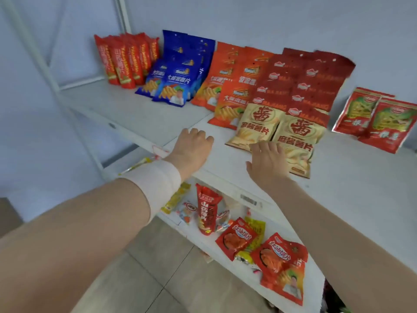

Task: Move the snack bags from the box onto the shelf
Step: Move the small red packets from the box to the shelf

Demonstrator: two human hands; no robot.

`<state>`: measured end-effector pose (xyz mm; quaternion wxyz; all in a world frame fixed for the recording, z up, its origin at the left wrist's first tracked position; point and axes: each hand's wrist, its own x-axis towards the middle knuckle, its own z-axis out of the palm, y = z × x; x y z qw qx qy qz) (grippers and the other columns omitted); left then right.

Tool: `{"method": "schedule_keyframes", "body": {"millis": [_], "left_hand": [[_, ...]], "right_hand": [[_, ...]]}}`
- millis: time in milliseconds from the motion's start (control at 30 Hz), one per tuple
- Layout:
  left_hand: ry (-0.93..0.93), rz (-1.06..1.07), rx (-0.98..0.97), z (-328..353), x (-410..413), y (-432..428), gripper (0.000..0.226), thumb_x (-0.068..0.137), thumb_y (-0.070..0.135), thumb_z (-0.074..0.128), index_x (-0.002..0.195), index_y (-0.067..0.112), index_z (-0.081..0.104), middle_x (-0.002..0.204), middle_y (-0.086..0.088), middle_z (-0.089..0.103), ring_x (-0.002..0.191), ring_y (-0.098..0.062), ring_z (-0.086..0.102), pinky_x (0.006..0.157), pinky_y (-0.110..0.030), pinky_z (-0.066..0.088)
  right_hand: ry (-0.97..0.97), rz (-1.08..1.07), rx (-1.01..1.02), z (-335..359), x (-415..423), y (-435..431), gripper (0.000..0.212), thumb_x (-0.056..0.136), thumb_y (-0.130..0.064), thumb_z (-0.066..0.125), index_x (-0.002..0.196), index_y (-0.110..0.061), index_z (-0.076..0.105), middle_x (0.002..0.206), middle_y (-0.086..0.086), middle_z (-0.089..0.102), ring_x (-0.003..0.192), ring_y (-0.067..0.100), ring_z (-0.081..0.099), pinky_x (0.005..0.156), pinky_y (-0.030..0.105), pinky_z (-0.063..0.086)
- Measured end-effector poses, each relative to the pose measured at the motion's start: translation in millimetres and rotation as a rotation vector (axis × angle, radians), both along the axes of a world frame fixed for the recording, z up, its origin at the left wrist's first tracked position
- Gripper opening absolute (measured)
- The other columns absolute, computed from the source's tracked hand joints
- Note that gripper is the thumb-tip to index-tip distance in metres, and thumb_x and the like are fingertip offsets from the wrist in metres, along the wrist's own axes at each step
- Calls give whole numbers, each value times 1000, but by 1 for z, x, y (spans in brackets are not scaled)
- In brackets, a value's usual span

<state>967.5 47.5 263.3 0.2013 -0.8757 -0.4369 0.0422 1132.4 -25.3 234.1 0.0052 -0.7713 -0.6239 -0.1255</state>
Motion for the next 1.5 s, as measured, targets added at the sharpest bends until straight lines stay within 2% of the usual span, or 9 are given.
{"method": "schedule_keyframes", "body": {"millis": [233,400,533,567,667,733,1133,1333,1500], "left_hand": [[-47,390,-107,-37,-236,-35,36,94,17,44,130,13,43,128,-10,50,121,-30,45,95,-39,36],[-178,620,-163,-71,-412,-73,34,94,22,44,127,13,44,123,-10,51,115,-28,48,89,-36,37],[-336,801,-203,-109,-549,-112,33,94,24,45,124,12,47,124,-9,53,115,-28,49,90,-36,39],[-350,841,-208,-120,-578,-122,33,94,26,45,124,12,47,123,-9,53,114,-28,49,90,-36,40],[-431,966,-231,-153,-656,-149,35,93,36,49,120,14,49,121,-8,56,113,-27,52,93,-39,41],[-504,1058,-255,-174,-697,-165,34,91,39,52,115,16,51,115,-5,58,107,-24,55,88,-37,45],[-874,1393,-372,-277,-886,-125,32,90,35,57,117,19,52,112,0,59,101,-17,57,85,-32,50],[-998,1596,-503,-341,-969,-83,36,90,34,57,122,18,51,119,-3,58,106,-19,57,86,-33,50],[-1151,1853,-549,-418,-1034,-62,51,87,35,61,131,15,43,129,-11,49,120,-29,49,99,-42,42]], "right_hand": [[-39,385,-76,-22,-215,27,45,95,-26,40,137,-11,34,140,12,39,129,30,35,102,38,30],[21,601,-127,-50,-392,31,43,89,-25,52,128,-7,47,132,16,49,124,33,42,98,42,32],[-80,699,-184,-81,-526,18,44,47,-30,84,82,-9,68,78,9,66,71,28,64,58,31,49],[-86,730,-198,-91,-555,16,44,48,-31,84,83,-10,68,79,9,66,72,28,64,59,31,49],[-35,837,-292,-119,-634,8,43,88,-34,55,124,-12,51,121,9,56,114,28,50,93,39,40],[-15,913,-291,-139,-674,8,43,94,-35,45,132,-15,42,131,5,50,121,26,44,100,38,33],[123,1004,-477,-238,-880,92,45,94,-38,46,134,-17,41,137,3,47,126,21,42,103,32,35],[43,954,-777,-320,-964,129,48,94,-40,46,135,-15,38,134,4,47,125,21,43,101,33,37],[121,652,-1127,-403,-1011,113,65,88,-48,54,138,-9,35,135,10,48,124,26,47,100,34,42]]}}
